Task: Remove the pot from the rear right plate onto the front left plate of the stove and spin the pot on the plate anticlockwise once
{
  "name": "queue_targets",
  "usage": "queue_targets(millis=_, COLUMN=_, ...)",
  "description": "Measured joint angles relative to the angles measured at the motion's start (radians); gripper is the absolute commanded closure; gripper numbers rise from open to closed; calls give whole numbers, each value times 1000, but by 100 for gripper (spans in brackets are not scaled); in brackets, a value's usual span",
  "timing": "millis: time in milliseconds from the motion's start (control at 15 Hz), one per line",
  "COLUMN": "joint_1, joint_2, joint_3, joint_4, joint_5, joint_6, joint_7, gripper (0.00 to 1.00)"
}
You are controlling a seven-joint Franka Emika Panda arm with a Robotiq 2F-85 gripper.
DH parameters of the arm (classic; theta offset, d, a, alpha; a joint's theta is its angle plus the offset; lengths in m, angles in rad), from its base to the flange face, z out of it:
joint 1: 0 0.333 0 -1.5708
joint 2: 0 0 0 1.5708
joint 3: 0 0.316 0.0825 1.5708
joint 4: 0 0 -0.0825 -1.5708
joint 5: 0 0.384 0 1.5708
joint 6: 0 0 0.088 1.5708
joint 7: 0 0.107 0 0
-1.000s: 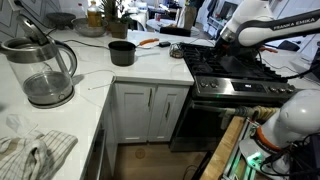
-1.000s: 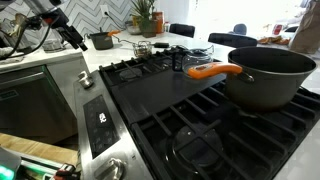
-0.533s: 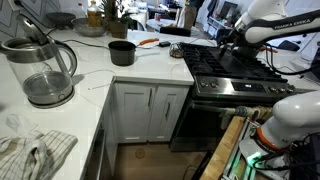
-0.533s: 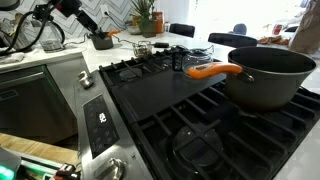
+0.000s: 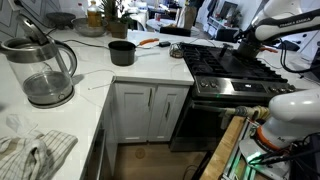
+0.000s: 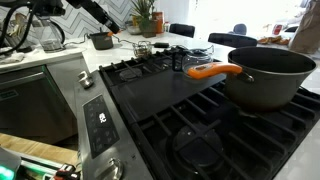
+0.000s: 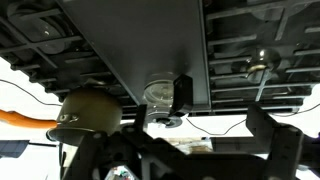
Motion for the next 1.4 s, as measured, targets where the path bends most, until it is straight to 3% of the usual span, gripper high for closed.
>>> queue_targets(millis=733, joint_1=-49, joint_2=46, joint_3=-10, joint_4=45, joint_5=1, joint_6=27, joint_7=0, gripper=0)
queue_targets(millis=1067, joint_1=-146, joint_2=166, joint_3=-36, joint_4=202, joint_5=-1, joint_6=24, joint_7=-10, gripper=0)
queue_targets(millis=1400, joint_1=-153, joint_2=336, joint_3=-122, joint_4=381, joint_5=10, joint_6=-4, joint_7=-77, gripper=0)
